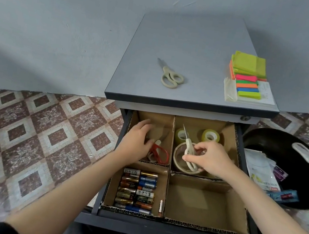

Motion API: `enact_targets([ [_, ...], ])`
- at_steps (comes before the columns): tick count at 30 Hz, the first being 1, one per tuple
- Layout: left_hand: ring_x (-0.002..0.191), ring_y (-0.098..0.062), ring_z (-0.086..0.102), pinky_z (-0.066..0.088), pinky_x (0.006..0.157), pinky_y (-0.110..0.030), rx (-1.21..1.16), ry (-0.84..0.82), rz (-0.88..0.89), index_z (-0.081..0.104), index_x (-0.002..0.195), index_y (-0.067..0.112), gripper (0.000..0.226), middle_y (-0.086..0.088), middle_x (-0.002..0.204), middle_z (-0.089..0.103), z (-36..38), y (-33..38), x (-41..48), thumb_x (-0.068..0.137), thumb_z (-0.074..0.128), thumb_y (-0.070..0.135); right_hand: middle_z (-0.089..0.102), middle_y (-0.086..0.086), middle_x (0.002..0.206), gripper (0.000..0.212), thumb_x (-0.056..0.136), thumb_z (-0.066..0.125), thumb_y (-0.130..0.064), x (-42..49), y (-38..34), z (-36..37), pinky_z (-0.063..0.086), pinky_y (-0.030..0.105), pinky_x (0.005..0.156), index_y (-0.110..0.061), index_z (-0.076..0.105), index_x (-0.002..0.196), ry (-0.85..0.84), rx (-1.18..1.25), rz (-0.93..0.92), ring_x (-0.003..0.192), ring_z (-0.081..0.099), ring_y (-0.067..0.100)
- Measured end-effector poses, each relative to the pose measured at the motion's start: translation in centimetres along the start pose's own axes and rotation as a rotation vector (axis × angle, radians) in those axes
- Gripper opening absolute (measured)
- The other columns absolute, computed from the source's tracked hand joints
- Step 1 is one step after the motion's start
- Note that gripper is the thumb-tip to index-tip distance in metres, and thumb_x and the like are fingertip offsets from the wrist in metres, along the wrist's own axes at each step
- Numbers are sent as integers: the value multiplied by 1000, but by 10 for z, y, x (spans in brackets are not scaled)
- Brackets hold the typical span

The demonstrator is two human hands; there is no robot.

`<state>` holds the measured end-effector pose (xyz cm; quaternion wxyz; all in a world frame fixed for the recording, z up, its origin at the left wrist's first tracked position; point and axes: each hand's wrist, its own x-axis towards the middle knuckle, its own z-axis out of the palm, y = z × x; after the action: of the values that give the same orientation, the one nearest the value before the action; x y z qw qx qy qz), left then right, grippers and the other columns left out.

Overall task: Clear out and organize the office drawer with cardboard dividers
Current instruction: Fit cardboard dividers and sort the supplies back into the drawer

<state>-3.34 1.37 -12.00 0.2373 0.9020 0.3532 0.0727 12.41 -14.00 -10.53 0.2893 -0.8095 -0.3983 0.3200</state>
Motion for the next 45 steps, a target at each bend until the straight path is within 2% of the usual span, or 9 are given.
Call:
enact_targets([
  [3,142,-11,15,19,111,-26,-95,197,45,25,147,21,53,7,156,15,-4,-7,-24,98,43,32,68,13,83,30,74,76,-34,-4,-3,-3,55,38,69,-7,70,87,29,3,25,73,65,26],
  [8,141,-1,-1,4,119,-29,-143,29,23,7,150,20,62,8,157,3,8,-31,-47,96,24,45,64,7,79,30,75,75,-37,-8,-20,-3,48,31,64,-11,67,87,58,-4,31,68,56,16],
  [10,137,4,-1,1,116,-21,-235,37,4,5,150,21,66,9,157,3,8,-35,-47,92,20,50,62,9,74,40,74,75,-40,-4,-28,0,39,27,58,-3,68,87,69,-26,14,64,51,15],
  [13,135,8,2,1,109,-10,-291,90,-5,8,149,23,63,10,156,9,9,-37,-49,95,20,54,69,12,77,40,74,74,-43,3,-46,3,38,25,57,-4,72,83,55,-91,-28,64,52,14],
  [17,135,7,7,4,110,-12,-330,112,-17,13,149,22,67,9,155,14,10,-38,-49,90,19,52,61,-2,66,31,75,74,-40,12,-72,18,38,19,53,-9,71,79,-17,-182,-96,57,51,7],
  [20,135,6,9,6,110,-13,-349,129,-17,15,149,21,75,9,155,16,10,-38,-49,86,15,62,65,1,74,30,76,73,-39,23,-82,37,53,28,64,-10,69,81,-33,-255,-127,66,60,13],
  [26,134,8,9,3,104,-2,-371,146,-18,17,149,18,69,6,156,17,11,-39,-49,90,21,53,51,-3,67,28,83,67,-36,42,-92,60,37,17,51,-12,54,79,-81,-449,-143,62,52,11],
  [33,134,6,12,8,108,-12,-375,157,-18,19,149,19,65,4,155,20,13,-41,-47,91,22,49,63,6,92,30,87,64,-32,62,-90,76,49,25,65,-6,64,103,-76,-632,-84,81,63,20],
  [45,132,7,13,9,108,-11,-350,167,1,20,148,18,64,3,155,22,13,-42,-47,92,25,48,61,8,89,16,91,57,-10,71,-89,86,47,25,66,-3,65,104,7,-634,-17,84,63,22],
])
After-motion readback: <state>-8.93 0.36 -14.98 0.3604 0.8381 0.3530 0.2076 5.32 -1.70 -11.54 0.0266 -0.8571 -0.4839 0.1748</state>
